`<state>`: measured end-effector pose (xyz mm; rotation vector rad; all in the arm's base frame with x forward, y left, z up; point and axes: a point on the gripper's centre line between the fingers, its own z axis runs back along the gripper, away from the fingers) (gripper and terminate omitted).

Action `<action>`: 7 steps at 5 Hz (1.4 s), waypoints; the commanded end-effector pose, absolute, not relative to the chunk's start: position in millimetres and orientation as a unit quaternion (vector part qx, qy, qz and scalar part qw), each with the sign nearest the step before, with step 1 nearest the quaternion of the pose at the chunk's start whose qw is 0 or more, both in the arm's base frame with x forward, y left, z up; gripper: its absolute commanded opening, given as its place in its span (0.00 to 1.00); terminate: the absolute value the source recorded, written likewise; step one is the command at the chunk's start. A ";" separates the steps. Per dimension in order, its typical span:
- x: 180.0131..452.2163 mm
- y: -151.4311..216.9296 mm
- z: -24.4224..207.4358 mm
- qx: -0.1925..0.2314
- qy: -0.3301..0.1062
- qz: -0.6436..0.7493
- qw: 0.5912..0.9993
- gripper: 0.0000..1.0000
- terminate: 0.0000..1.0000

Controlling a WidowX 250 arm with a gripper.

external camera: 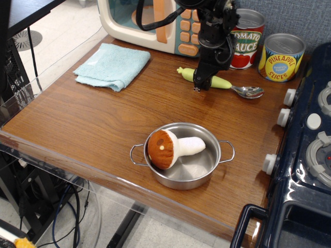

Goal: Turn the spoon sideways, head towards stove and place to right of cloth.

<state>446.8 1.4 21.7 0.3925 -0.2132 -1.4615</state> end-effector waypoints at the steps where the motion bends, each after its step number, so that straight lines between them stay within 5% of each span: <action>1: 434.4 6.9 47.9 0.192 -0.124 -0.652 0.723 1.00 0.00; 5: 412.9 25.6 105.5 0.190 -0.203 -0.623 0.731 1.00 0.00; 7: 412.9 25.6 105.5 0.190 -0.203 -0.623 0.731 1.00 0.00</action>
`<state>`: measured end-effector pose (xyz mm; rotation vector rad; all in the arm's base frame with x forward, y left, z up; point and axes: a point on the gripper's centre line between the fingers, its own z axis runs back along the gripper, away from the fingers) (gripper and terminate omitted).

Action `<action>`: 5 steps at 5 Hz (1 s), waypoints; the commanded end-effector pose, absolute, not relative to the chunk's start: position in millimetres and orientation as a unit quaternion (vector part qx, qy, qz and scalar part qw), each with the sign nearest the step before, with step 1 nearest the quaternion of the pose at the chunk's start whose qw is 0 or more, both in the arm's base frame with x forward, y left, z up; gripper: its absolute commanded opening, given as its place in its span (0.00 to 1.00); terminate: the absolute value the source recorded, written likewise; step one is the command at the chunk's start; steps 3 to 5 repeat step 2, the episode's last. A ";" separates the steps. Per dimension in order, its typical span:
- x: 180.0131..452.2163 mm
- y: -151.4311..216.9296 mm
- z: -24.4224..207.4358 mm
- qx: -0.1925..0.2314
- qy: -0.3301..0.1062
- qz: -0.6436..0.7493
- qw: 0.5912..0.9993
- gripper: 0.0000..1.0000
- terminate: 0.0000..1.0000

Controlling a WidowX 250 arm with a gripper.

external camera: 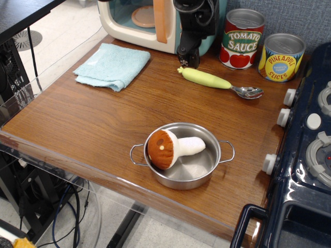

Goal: Turn the spoon sideways, head towards stove and place to right of cloth.

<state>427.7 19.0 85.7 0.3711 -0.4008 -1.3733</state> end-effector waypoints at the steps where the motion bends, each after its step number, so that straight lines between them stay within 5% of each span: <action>1: 412.9 25.6 105.5 0.190 -0.203 -0.623 0.731 1.00 0.00; 2: 412.9 25.6 105.5 0.190 -0.203 -0.623 0.731 1.00 1.00; 5: 412.9 25.6 105.5 0.190 -0.203 -0.623 0.731 1.00 1.00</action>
